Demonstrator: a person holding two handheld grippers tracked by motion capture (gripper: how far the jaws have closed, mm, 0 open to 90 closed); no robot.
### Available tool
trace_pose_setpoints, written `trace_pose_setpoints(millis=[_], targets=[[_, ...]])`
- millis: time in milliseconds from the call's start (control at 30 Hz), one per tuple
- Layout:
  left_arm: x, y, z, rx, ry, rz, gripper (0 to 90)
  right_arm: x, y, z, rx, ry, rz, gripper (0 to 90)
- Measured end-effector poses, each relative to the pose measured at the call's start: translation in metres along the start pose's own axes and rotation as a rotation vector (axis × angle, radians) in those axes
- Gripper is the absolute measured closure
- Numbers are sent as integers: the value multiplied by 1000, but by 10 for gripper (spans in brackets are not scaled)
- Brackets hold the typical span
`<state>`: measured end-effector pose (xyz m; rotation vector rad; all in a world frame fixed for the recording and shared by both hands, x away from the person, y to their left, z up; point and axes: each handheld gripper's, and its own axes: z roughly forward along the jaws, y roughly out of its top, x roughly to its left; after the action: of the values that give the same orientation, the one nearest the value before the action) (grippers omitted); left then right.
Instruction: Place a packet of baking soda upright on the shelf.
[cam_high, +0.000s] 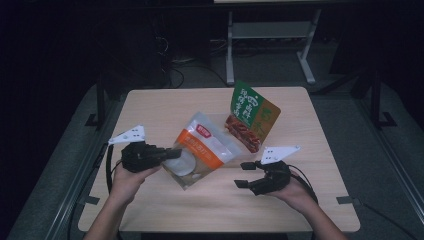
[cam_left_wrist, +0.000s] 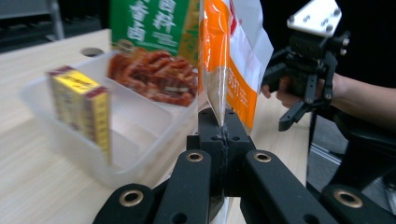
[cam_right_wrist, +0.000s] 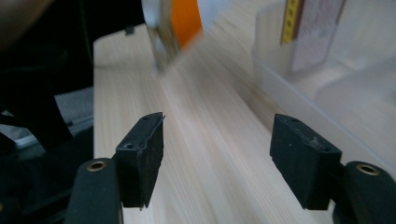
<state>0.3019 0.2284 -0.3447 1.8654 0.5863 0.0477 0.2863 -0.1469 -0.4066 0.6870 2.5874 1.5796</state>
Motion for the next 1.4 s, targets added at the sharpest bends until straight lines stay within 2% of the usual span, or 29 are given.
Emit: trace_pose_setpoints(millis=[100,267,467,600,867,1133,1233,1333,1400], targets=[[-4,-2,11,16,-21,3,900,3,5,3,-31,28,0,359],[-10,-6,26,21,-52,1,900,7,7,7,-49,55,2,395],[-16,-8,39,16,-80,2,900,6,9,4,-100,82,32,509],[-17,-9,43,17,-91,8,899,6,9,4,-107,89,35,634],[-14,-11,44,4,-98,-4,899,6,11,4,-100,106,29,883],[-11,-21,52,25,-117,-18,896,6,15,-5,-103,117,-3,900],[-10,-24,57,43,-125,-9,893,6,17,-9,-109,131,-10,900],[-12,-26,62,83,-104,25,883,6,19,-12,-111,129,-25,900],[-14,-29,67,129,-79,67,869,6,20,-13,-103,123,-33,900]])
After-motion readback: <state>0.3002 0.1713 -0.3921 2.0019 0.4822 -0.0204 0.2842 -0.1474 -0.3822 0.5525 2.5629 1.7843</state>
